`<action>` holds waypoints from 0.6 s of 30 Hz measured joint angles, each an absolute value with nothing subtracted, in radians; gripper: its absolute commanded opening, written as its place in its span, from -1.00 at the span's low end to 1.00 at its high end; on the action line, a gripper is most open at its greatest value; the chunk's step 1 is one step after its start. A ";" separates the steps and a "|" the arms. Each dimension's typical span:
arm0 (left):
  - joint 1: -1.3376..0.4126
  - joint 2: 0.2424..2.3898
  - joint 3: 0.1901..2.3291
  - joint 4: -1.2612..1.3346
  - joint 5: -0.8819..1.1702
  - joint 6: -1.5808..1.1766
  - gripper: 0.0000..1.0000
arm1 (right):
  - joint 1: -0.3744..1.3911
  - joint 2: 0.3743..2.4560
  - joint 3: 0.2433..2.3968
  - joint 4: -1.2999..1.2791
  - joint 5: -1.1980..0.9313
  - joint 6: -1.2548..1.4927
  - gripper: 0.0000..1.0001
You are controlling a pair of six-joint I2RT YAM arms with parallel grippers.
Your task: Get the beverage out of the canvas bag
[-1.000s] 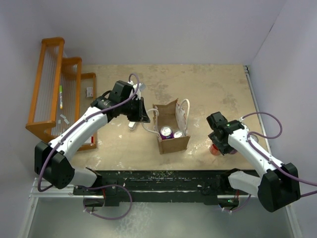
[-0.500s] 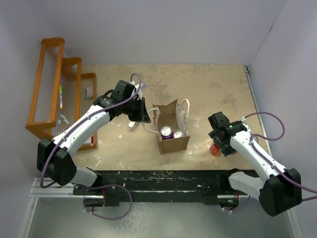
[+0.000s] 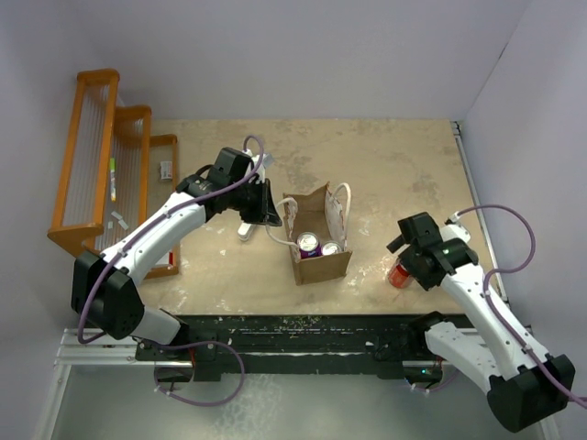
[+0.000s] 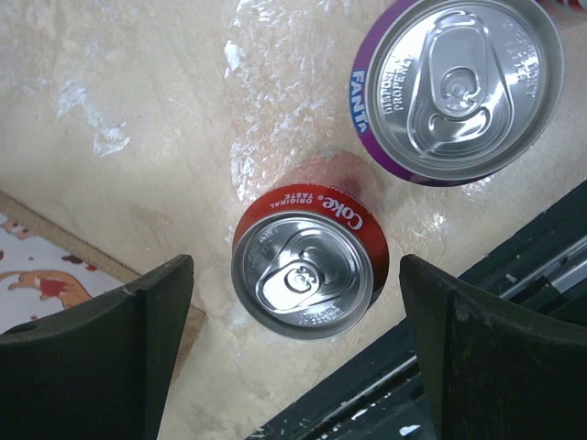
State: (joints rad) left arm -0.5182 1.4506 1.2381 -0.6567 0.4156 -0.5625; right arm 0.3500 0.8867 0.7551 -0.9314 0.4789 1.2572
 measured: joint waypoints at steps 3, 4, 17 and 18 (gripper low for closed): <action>-0.518 1.452 1.238 -0.653 0.416 -0.566 -1.00 | 0.350 0.861 0.756 -0.921 0.461 1.195 0.95; -0.518 1.452 1.238 -0.653 0.416 -0.566 -1.00 | 0.350 0.855 0.757 -0.921 0.453 1.177 0.98; -0.518 1.452 1.238 -0.653 0.416 -0.591 -1.00 | 0.347 0.804 0.940 -0.871 0.450 0.893 1.00; -0.518 1.452 1.238 -0.653 0.416 -0.592 -1.00 | 0.347 0.802 0.951 -0.854 0.447 0.870 1.00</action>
State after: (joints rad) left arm -0.5182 1.4521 1.2377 -0.6525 0.4160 -0.5919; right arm 0.3466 0.8021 0.9512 -0.8536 0.4465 0.8700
